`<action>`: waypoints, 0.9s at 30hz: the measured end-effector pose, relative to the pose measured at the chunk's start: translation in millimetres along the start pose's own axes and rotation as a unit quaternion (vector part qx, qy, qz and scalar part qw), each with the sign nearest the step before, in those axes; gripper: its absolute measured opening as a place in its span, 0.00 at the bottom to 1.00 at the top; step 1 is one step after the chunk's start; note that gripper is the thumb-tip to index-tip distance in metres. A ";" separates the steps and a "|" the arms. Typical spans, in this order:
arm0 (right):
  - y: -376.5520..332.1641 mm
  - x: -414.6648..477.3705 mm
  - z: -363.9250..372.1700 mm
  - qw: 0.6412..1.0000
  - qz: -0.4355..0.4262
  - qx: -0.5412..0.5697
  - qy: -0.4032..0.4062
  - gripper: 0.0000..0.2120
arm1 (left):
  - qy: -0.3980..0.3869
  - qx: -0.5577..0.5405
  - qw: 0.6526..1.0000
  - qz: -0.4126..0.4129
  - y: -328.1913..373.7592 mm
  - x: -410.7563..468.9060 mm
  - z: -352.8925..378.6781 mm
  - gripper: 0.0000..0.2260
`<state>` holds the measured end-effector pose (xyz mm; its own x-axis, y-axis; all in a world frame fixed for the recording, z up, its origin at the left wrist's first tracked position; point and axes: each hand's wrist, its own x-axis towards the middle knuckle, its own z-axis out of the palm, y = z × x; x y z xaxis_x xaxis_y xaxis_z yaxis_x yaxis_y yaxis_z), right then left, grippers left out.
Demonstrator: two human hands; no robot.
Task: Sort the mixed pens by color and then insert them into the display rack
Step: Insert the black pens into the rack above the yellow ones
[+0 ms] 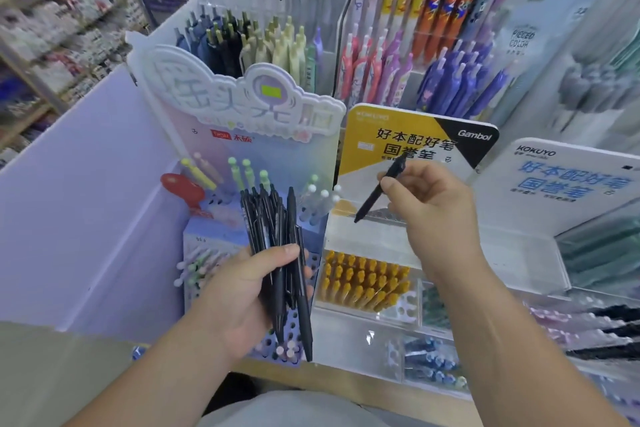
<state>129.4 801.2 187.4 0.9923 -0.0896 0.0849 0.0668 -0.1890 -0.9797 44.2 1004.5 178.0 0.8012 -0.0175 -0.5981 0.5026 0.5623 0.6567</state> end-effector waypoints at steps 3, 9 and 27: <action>8.9 7.7 11.2 0.999 -0.025 -0.024 0.029 0.06 | 0.012 -0.003 1.000 0.002 -0.4 4.3 -0.1 0.17; 22.2 9.8 29.4 0.996 -0.047 -0.054 0.051 0.09 | 0.003 0.012 1.000 -0.009 6.1 8.9 -1.3 0.12; 49.6 15.9 53.5 0.982 -0.065 -0.178 0.006 0.07 | -0.010 0.014 1.000 -0.015 15.1 5.1 -5.0 0.13</action>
<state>154.1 842.8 130.5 0.9766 -0.0530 0.2084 0.1494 -0.5295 -0.8350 54.2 1017.1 182.5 0.7913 -0.0507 -0.6094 0.5360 0.5371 0.6513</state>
